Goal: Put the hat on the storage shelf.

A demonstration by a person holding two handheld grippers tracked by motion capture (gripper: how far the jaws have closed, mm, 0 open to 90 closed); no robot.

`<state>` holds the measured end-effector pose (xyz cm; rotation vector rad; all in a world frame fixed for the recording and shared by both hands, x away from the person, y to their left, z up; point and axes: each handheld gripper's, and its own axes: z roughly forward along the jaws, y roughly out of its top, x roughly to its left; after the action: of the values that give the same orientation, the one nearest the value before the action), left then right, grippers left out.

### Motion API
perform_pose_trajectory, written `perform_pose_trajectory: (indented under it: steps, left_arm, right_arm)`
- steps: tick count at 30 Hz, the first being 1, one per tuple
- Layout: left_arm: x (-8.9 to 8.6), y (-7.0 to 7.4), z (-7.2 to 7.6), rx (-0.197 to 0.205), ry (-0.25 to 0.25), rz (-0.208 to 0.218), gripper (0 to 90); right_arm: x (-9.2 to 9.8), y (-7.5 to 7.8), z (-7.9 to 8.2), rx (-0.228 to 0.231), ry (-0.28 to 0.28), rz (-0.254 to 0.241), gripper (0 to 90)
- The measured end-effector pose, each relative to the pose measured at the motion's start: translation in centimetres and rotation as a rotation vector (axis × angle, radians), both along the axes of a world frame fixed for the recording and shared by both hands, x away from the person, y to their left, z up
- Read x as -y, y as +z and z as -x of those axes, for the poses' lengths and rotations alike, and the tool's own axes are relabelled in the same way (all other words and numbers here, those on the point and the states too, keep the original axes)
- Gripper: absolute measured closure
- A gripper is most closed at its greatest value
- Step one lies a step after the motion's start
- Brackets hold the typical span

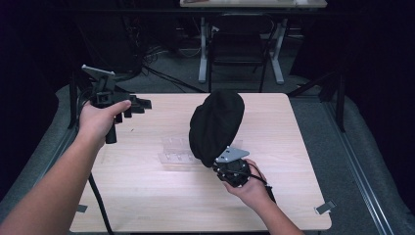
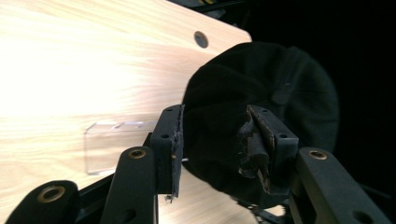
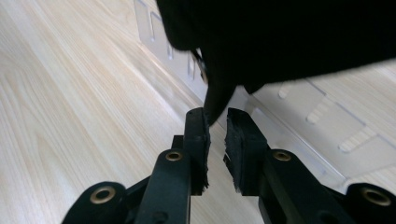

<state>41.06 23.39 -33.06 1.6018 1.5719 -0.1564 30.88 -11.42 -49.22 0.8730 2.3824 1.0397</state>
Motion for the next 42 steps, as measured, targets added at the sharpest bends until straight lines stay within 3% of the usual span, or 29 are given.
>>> perform_pose_trajectory:
  steps: [9, 13, 18, 21, 27, 30, 33, 38, 42]
  left_arm:
    - [-0.6, -1.2, 0.4, 0.017, 0.011, -0.108, 57.6]
    - [-0.7, -2.0, 0.8, 0.037, 0.003, -0.194, 56.7]
    - [-0.9, -3.8, 1.6, 0.083, -0.026, -0.294, 52.6]
    - [-1.0, -5.3, 2.2, 0.111, -0.021, -0.318, 49.1]
    - [-1.6, -9.2, 3.2, 0.133, -0.025, -0.356, 46.4]
    - [-2.0, -10.8, 3.8, 0.129, -0.029, -0.350, 45.8]
    - [-2.5, -12.4, 4.5, 0.140, -0.025, -0.347, 45.4]
    - [-3.0, -15.2, 5.8, 0.146, -0.013, -0.324, 46.1]
    - [-3.1, -16.8, 6.9, 0.156, -0.038, -0.335, 47.6]
  right_arm:
    - [1.9, -0.2, 1.2, 0.002, -0.027, 0.018, 71.3]
    - [2.8, -0.5, 1.8, -0.001, -0.041, 0.025, 67.9]
    - [4.0, -1.2, 2.5, 0.001, -0.057, 0.049, 62.2]
    - [4.9, -1.6, 2.9, 0.005, -0.070, 0.045, 58.1]
    - [6.1, -2.3, 3.4, 0.023, -0.079, 0.039, 55.2]
    - [6.3, -2.6, 3.5, 0.038, -0.079, 0.023, 53.0]
    - [6.5, -3.1, 3.6, 0.068, -0.091, 0.048, 52.1]
    - [7.0, -3.7, 3.5, 0.061, -0.108, 0.073, 50.5]
    - [7.6, -3.6, 3.3, 0.073, -0.127, 0.073, 48.9]
